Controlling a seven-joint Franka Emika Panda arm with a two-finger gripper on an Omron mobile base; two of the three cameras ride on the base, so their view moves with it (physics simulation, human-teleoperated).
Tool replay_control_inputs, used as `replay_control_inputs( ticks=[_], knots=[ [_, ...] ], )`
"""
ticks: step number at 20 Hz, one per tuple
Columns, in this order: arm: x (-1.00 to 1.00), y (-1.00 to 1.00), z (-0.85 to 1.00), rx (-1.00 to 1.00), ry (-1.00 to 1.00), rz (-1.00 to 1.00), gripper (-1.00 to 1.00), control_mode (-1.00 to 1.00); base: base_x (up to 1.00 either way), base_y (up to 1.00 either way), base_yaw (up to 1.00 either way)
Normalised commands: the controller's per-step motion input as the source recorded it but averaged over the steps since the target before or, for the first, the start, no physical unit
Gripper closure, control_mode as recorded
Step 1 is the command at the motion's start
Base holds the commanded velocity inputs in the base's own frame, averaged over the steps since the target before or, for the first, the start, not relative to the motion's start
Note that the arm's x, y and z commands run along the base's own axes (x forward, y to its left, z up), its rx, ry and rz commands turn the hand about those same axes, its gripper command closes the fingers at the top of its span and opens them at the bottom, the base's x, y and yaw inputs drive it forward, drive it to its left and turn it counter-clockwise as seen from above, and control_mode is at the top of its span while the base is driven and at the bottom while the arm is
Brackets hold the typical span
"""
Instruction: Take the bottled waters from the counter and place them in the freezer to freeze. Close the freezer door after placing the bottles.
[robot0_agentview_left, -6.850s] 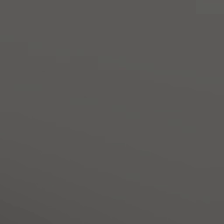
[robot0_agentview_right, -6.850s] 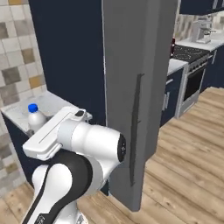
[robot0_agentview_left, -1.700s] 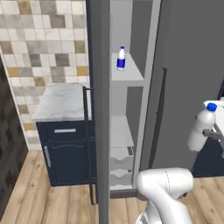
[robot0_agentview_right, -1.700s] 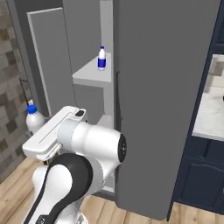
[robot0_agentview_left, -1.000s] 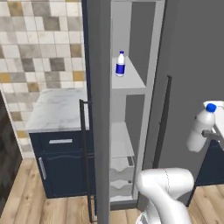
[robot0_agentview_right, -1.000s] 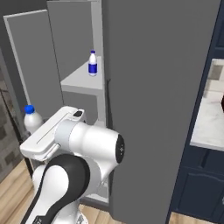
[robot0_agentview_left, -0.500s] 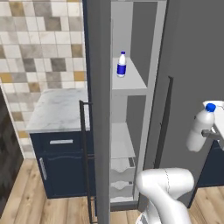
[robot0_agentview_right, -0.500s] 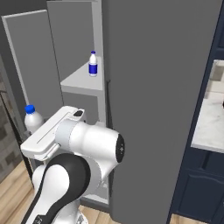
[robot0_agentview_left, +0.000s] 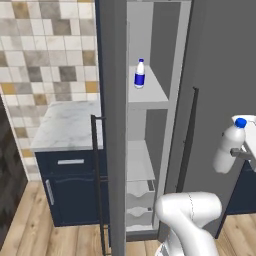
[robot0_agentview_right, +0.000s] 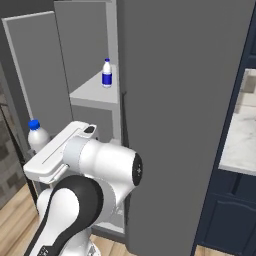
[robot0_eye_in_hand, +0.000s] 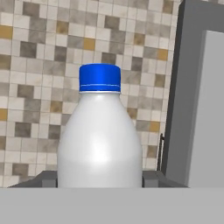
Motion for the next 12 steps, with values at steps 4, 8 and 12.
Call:
replay_control_inputs(
  ticks=[4, 8, 12],
  knots=[
    [0.00, 0.00, 0.00, 0.00, 0.00, 0.00, 1.00, 1.00, 0.81, 0.00, -0.03],
    [0.00, 0.00, 0.00, 0.00, 0.00, 0.00, 1.00, 1.00, 0.64, 0.08, -0.14],
    [0.00, 0.00, 0.00, 0.00, 0.00, 0.00, 1.00, 1.00, 0.28, 0.33, -0.14]
  ],
)
